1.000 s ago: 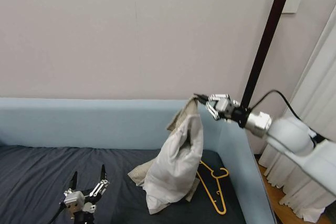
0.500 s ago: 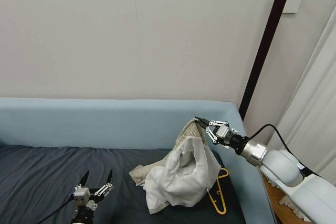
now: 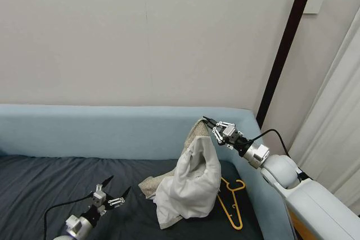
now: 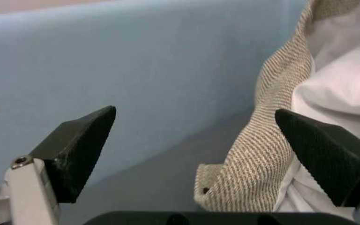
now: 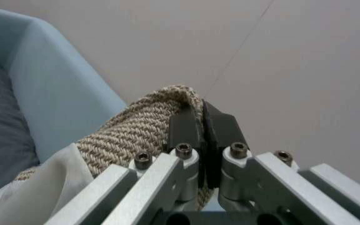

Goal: Pick up the clothes from the sofa and hang them on the clothes hanger.

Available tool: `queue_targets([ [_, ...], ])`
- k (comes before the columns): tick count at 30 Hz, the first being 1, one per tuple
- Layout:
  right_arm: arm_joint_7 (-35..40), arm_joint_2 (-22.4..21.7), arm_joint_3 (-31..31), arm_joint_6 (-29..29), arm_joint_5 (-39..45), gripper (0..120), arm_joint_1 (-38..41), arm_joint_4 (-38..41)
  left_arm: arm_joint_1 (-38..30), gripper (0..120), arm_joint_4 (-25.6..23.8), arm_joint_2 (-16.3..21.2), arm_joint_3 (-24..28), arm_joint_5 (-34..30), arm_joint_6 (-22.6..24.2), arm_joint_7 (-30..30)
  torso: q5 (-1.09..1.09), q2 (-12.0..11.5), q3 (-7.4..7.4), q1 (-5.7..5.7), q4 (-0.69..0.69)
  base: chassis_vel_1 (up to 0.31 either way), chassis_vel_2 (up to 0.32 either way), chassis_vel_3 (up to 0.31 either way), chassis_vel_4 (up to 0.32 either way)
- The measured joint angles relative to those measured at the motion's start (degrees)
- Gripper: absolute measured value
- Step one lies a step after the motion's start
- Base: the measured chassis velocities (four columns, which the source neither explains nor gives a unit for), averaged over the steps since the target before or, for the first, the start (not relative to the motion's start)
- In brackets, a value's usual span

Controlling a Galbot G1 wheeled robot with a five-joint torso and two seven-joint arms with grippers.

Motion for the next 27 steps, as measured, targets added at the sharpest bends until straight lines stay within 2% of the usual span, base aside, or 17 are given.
queue_targets([
  [3, 0.0, 0.4, 0.1, 0.1, 0.1, 0, 0.1, -0.2, -6.9, 100, 8.9, -2.5, 3.0, 2.9, -1.9, 5.3, 0.04, 0.0, 0.0, 0.0, -0.01, 0.0, 0.0, 0.0, 0.0],
  [4, 0.0, 0.4, 0.1, 0.1, 0.1, 0, 0.1, -0.2, -6.9, 100, 8.9, -2.5, 3.0, 2.9, -1.9, 5.3, 0.04, 0.0, 0.0, 0.0, -0.01, 0.0, 0.0, 0.0, 0.0],
  [7, 0.0, 0.5, 0.4, 0.1, 0.4, 0, 0.0, 0.1, -12.0, 100, 15.5, -4.3, 6.2, 5.5, -2.7, 10.3, 0.02, 0.0, 0.0, 0.01, 0.02, 0.0, 0.0, 0.0, 0.0],
  [10, 0.0, 0.5, 0.5, 0.1, 0.4, 0, -0.1, 0.3, -13.6, 100, 17.6, -4.9, 6.7, 6.1, -2.8, 11.6, 0.04, 0.0, 0.0, 0.0, 0.01, 0.0, 0.0, 0.0, 0.0],
  [12, 0.0, 0.4, 0.7, 0.1, 0.4, 0, -0.4, 0.6, -16.9, 100, 22.5, -6.0, 7.4, 6.9, -3.0, 14.0, 0.02, 0.0, 0.0, 0.0, 0.01, 0.0, 0.0, 0.0, 0.0],
  [13, 0.0, 0.4, 0.7, 0.1, 0.4, 0, -0.4, 0.6, -16.9, 100, 22.5, -6.0, 7.4, 6.9, -3.0, 14.0, 0.02, 0.0, 0.0, 0.0, 0.01, 0.0, 0.0, 0.0, 0.0],
  [16, 0.0, 0.6, 1.4, 0.1, 0.4, 0, -0.9, 1.1, -20.7, 100, 29.5, -7.2, 7.6, 7.1, -2.9, 16.0, 0.01, 0.0, 0.0, 0.01, 0.01, 0.0, 0.0, 0.0, 0.0],
  [22, 0.0, 0.9, 1.2, 0.1, 0.4, 0, -0.9, 1.4, -22.6, 100, 34.5, -7.3, 6.8, 6.0, -1.7, 20.5, 0.02, 0.0, -0.01, 0.0, 0.03, 0.0, 0.0, 0.0, 0.0],
  [27, 0.0, 0.9, 1.2, 0.1, 0.4, 0, -1.1, 1.7, -23.1, 97, 35.7, -7.3, 7.0, 6.0, -1.2, 21.9, 0.02, 0.0, -0.01, 0.0, 0.02, 0.0, 0.0, 0.0, 0.0],
])
